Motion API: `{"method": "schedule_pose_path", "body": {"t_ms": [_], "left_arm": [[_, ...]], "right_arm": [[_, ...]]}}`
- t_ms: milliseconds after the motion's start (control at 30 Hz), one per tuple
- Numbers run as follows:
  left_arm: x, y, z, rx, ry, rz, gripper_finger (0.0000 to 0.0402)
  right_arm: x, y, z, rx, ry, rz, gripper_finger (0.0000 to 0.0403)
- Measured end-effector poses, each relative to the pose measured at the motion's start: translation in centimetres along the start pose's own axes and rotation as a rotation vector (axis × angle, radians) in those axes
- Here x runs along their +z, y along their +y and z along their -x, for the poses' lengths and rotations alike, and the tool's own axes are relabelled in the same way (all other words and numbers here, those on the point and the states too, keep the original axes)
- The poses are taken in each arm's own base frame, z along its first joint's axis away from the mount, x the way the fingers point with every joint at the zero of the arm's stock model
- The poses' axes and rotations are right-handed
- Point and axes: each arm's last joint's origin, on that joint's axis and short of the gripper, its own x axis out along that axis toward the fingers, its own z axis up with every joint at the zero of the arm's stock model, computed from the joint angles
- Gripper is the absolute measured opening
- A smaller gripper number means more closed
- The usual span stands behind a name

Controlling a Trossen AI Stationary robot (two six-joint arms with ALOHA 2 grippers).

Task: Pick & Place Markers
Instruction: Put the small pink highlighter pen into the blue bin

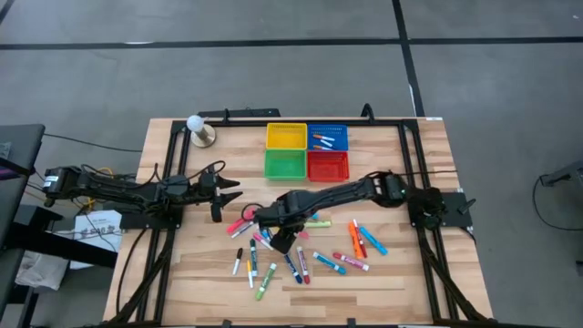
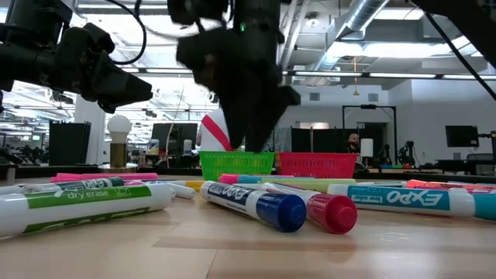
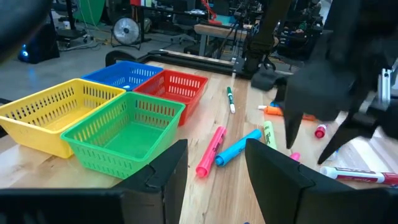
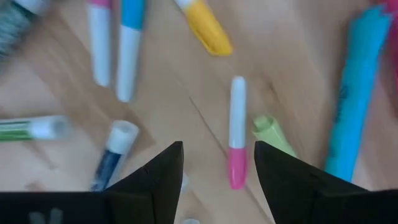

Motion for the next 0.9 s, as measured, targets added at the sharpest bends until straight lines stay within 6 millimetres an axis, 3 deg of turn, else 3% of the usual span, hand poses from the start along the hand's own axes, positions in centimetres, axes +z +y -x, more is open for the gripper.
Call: {"method": "schedule_pose_path", "body": {"t_ms": [267,533,900], "left_arm": [[0.0,0.0,0.0,0.000,0.001,0.000,0.0161],[0.0,0.0,0.0,0.000,0.001,-0.001,0.0161],[0.0,0.0,0.0,0.000,0.001,0.000,0.0161]], "right_arm": [[-0.2,0.2,-3.8,-0.071,0.090,0.021,0.0193],[0.0,0.3,-4.3,-0.060,0.089,0.039,0.0182],[0.0,0.3,-4.3,-0.056,0.084,0.040,0.0135]]}}
